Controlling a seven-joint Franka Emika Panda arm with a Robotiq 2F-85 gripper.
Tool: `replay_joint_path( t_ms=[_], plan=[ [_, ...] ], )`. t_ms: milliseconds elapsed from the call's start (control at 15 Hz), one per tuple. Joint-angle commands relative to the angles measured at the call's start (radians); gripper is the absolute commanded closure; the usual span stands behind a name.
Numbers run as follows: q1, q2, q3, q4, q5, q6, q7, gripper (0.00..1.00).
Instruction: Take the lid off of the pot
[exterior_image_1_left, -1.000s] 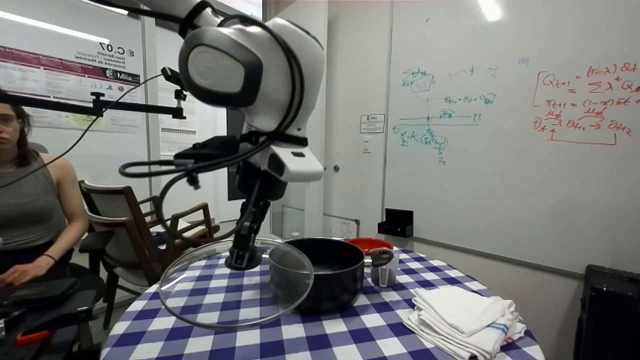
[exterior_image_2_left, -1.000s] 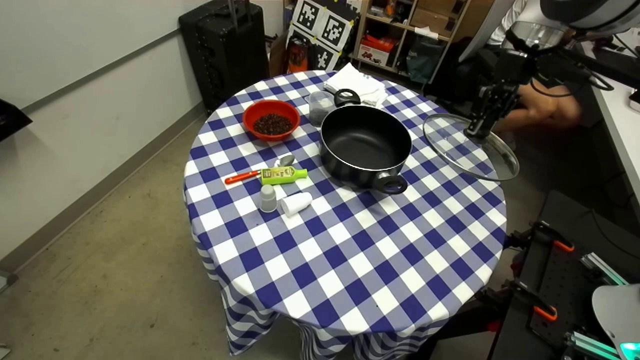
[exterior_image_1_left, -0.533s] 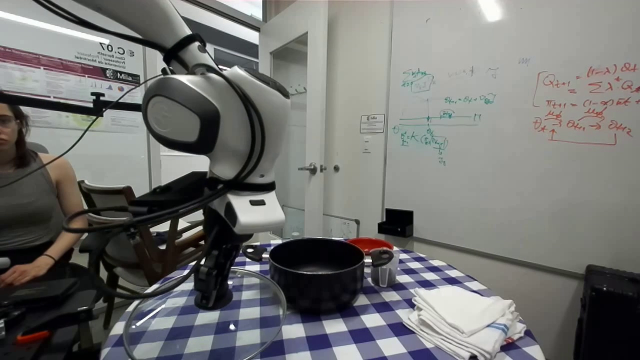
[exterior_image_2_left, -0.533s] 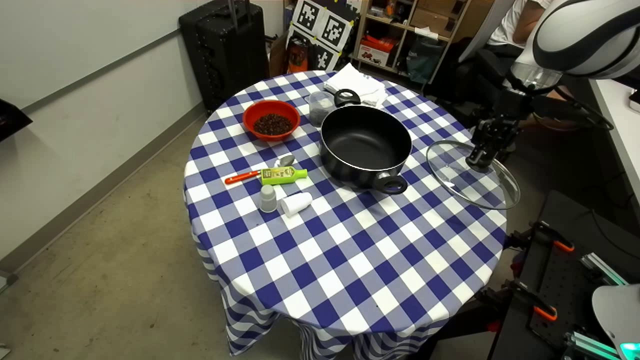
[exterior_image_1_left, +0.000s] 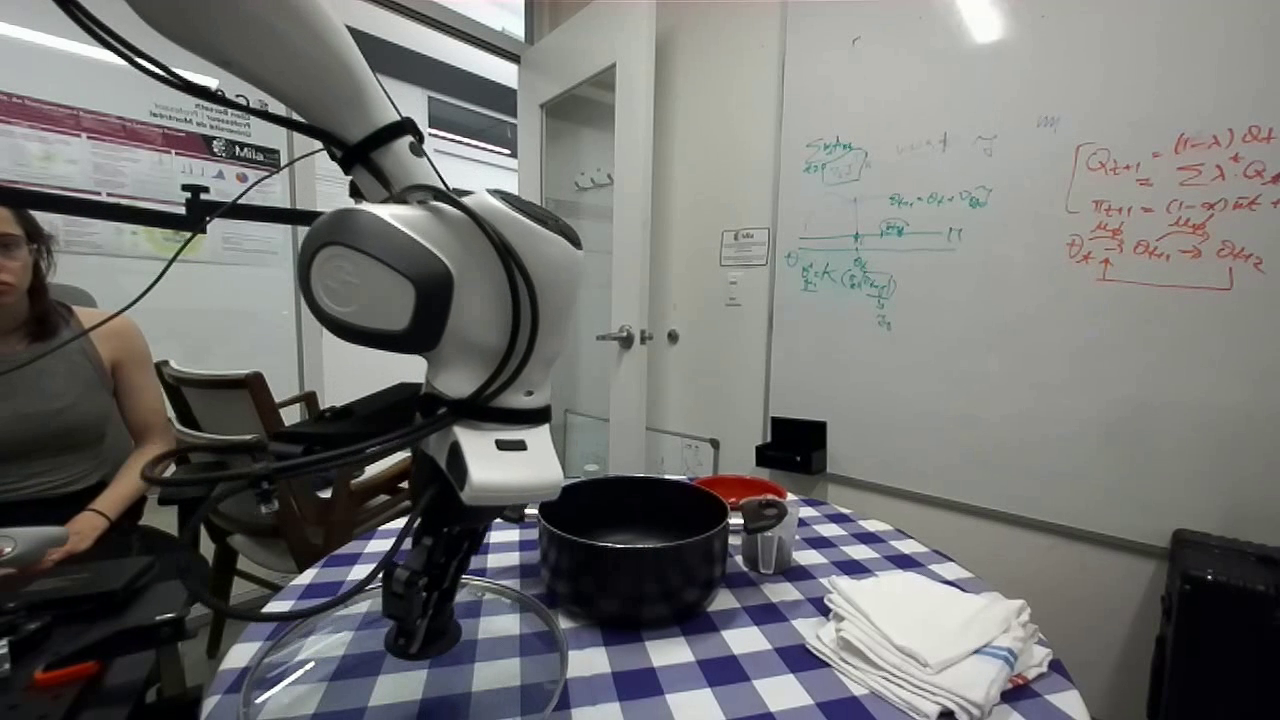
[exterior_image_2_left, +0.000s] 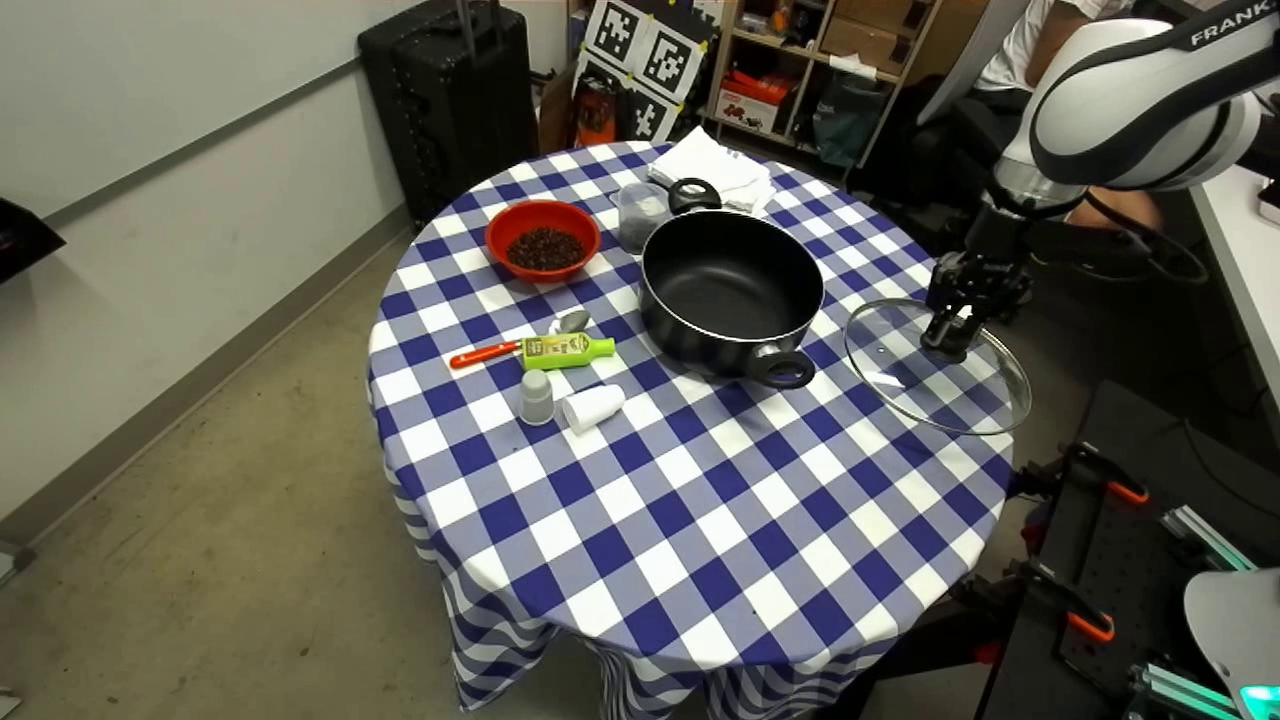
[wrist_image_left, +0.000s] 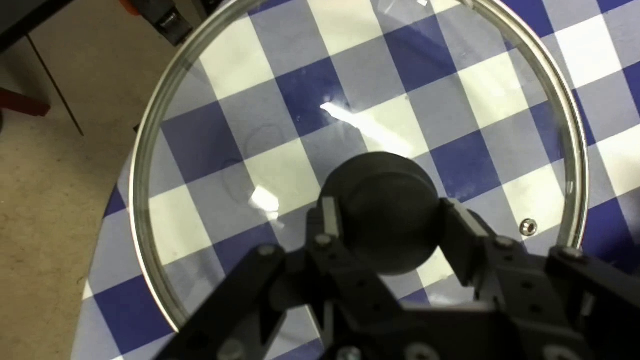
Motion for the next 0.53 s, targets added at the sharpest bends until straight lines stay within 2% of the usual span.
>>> replay_joint_path(
  t_ms=[0, 467],
  plan=[
    [0.023, 0.030, -0.003, 0.051, -0.048, 0.014, 0.063, 0.75],
    [0.018, 0.098, -0.005, 0.117, -0.070, 0.072, 0.073, 0.75]
  ],
)
